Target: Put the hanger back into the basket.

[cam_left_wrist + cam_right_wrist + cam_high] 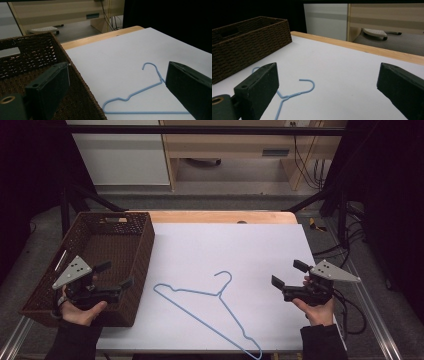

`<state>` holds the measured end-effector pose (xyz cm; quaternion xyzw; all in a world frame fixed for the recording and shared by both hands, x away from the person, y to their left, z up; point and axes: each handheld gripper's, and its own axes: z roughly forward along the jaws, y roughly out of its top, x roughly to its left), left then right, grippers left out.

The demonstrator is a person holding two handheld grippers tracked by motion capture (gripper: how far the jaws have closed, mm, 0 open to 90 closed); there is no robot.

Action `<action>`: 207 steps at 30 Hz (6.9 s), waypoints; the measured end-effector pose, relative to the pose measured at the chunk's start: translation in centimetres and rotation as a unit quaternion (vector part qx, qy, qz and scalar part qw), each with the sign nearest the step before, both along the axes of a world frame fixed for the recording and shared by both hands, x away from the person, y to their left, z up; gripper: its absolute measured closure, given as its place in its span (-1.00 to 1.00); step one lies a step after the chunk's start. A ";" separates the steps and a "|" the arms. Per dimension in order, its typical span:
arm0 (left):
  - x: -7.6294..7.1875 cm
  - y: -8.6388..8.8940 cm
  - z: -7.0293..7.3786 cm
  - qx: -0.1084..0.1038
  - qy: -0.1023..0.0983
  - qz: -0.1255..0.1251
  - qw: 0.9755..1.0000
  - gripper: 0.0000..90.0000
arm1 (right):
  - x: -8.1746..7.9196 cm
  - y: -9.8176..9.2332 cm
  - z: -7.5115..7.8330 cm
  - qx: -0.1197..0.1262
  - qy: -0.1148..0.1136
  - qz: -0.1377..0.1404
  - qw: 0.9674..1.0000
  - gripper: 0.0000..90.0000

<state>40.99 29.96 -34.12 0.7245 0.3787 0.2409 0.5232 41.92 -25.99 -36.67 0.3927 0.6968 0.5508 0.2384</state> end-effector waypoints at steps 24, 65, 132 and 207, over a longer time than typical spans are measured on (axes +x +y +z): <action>0.1 -0.5 -0.3 0.007 0.004 -0.006 1.000 -0.88 | 0.1 7.8 -0.5 -0.100 0.066 0.043 0.992 -0.80; 0.0 -1.2 -0.5 0.016 0.004 -0.011 1.000 -0.86 | 1.0 15.0 -9.3 -0.234 0.226 0.094 0.941 0.41; 4.0 -15.6 -6.4 0.223 0.083 -0.166 0.957 -0.64 | 0.4 14.2 -6.6 -0.208 0.175 0.085 0.958 0.95; 1.6 -19.1 -5.8 0.316 0.039 -0.161 0.934 0.93 | 0.0 8.3 -1.6 -0.116 0.107 0.031 0.987 0.00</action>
